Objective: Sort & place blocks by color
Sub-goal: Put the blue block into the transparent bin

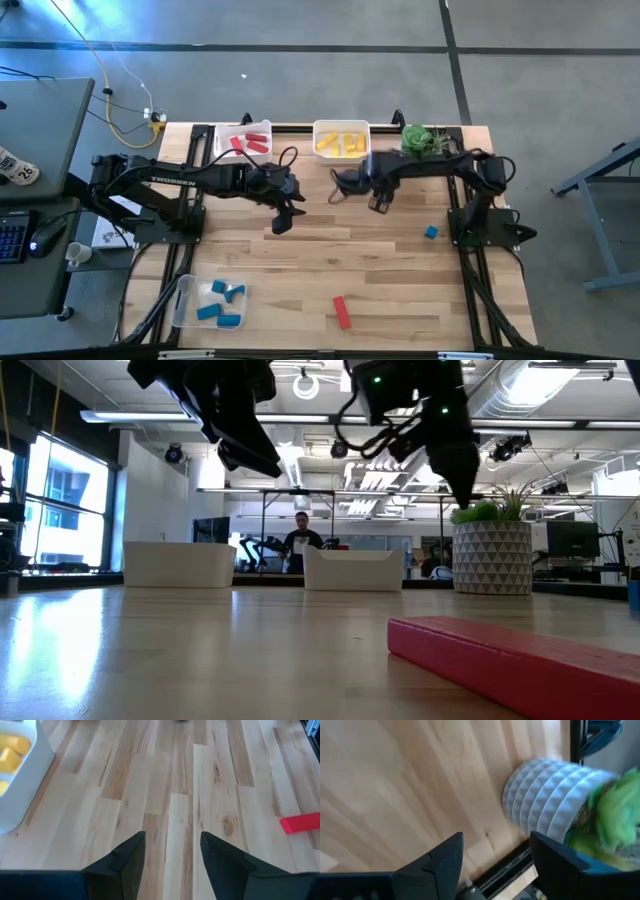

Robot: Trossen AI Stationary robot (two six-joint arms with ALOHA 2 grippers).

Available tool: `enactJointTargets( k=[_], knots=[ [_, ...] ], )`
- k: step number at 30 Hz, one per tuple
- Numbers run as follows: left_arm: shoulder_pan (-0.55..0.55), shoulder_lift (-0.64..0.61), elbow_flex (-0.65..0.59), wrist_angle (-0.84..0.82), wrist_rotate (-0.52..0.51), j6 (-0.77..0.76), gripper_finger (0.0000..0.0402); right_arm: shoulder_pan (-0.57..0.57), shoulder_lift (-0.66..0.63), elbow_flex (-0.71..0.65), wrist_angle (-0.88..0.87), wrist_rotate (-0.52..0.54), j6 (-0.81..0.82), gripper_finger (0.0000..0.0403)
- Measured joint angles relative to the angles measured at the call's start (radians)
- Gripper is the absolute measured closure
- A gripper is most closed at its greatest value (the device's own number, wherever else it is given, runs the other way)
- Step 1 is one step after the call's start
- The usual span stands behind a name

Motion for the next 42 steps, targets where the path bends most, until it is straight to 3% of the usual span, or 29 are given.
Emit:
enactJointTargets(
  k=[6, 14, 23, 36, 42],
  knots=[
    [0.0, 0.0, 0.0, -0.025, 0.0, -0.026, 0.0225, 0.095, -0.126, -0.178, 0.001, -0.006, 0.14, 0.0187],
    [0.0, 0.0, 0.0, -0.03, 0.0, -0.054, 0.0225, 0.159, -0.311, -0.378, 0.095, -0.136, 0.333, 0.0187],
    [0.0, 0.0, 0.0, -0.042, 0.005, -0.071, 0.0225, 0.161, -0.474, -0.562, 0.232, -0.279, 0.375, 0.0187],
    [0.0, 0.0, 0.0, -0.045, 0.011, -0.07, 0.0225, 0.161, -0.491, -0.777, 0.318, -0.443, 0.358, 0.0187],
    [0.0, 0.0, 0.0, -0.044, 0.011, -0.045, 0.0225, 0.161, -0.491, -0.845, 0.387, -0.465, 0.365, 0.0187]
  ],
)
